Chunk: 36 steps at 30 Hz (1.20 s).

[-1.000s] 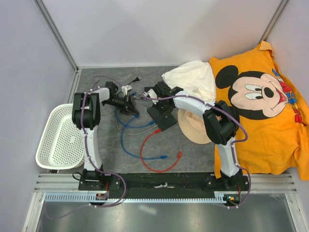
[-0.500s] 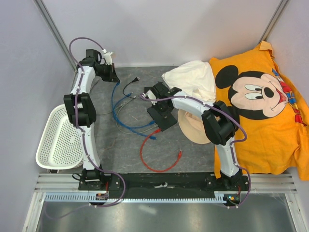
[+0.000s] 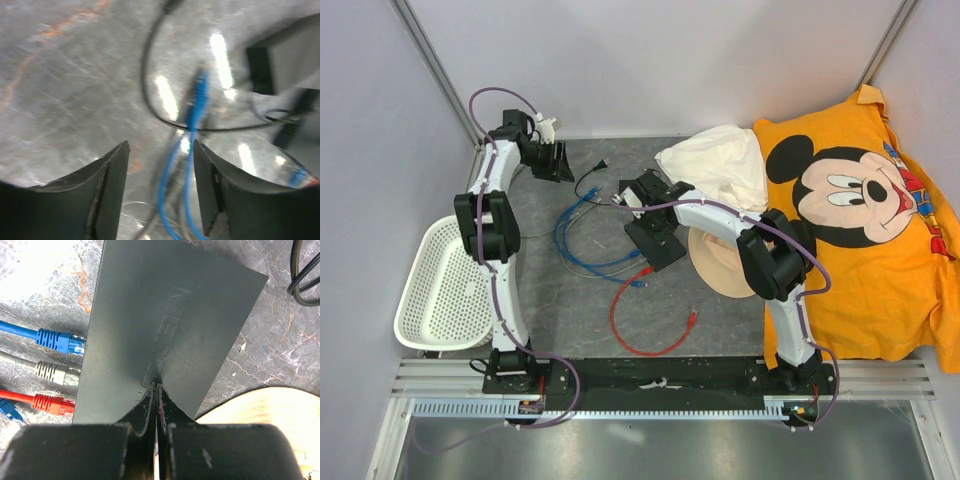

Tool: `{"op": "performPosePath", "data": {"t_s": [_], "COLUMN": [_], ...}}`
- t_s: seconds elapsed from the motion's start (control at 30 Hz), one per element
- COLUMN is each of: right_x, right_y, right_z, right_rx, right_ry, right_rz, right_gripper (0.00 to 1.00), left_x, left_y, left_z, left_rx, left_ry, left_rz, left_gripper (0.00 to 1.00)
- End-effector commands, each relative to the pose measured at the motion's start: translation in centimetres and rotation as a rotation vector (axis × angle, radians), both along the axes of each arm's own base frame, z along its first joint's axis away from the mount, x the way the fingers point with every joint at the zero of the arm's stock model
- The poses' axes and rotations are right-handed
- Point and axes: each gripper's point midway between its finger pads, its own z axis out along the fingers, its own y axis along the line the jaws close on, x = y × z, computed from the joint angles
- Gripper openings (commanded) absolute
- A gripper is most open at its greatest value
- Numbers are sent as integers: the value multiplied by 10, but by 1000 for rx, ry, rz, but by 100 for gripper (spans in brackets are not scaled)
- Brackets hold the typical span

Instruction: Pull the plug from the switch port

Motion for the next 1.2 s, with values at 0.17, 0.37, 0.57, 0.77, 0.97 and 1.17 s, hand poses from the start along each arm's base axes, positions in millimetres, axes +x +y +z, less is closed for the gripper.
{"op": "performPosePath", "data": {"t_s": [0.17, 0.37, 0.57, 0.77, 0.97, 1.17], "right_x": [-2, 11, 8, 17, 28, 29], "right_y": [-3, 8, -2, -30, -83, -88], "right_z": [-35, 24, 52, 68, 40, 37], "right_rx": [-37, 69, 108, 93, 4, 9], "right_ry": [28, -48, -71, -118, -66, -53], "right_rz": [-9, 10, -22, -79, -241, -254], "right_gripper": [0, 0, 0, 0, 0, 0], "left_x": [-75, -127, -145, -134, -123, -105], "left_y": [-87, -133, -158, -163, -173, -220], "left_z": [75, 35, -23, -45, -57, -60], "left_rx": [-561, -614, -473, -475, -479, -471], "left_ry": [79, 221, 354, 410, 421, 384], "left_rz": [-62, -171, -108, -32, -52, -139], "left_gripper": [63, 61, 54, 21, 11, 10]}}
